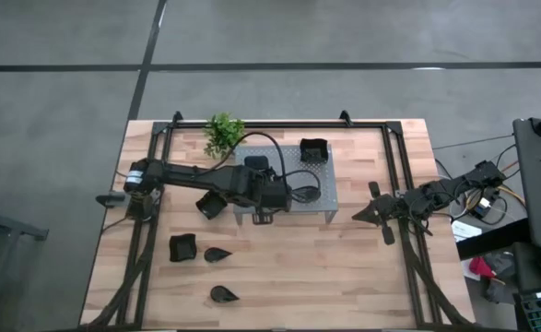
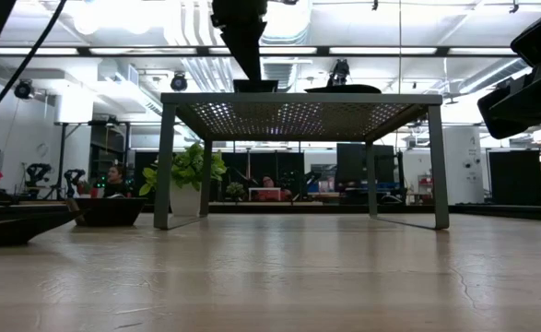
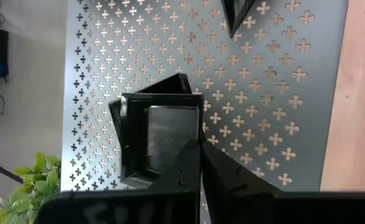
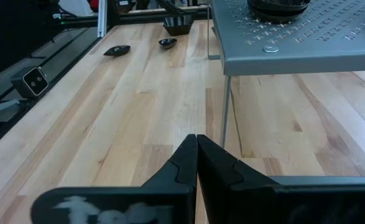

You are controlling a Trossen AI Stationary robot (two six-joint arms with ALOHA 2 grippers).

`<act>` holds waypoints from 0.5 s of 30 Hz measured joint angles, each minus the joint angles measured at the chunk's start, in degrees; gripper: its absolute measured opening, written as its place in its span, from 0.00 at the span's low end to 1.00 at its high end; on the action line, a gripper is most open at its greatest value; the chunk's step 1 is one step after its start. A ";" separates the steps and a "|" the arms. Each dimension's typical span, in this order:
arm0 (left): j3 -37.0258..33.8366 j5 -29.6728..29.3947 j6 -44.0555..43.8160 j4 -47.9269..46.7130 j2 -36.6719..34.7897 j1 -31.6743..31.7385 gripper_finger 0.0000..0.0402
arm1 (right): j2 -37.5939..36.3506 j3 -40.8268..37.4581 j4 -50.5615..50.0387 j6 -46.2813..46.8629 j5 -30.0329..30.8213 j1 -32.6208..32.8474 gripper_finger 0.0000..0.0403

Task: Pick & Place Mini shaped plates
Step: Stack the black square plate on top of the black square plate on the shelf

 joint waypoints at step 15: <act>0.77 -5.76 -6.29 0.43 0.00 0.26 0.00 | 0.00 0.00 0.01 -0.01 0.01 -0.01 0.02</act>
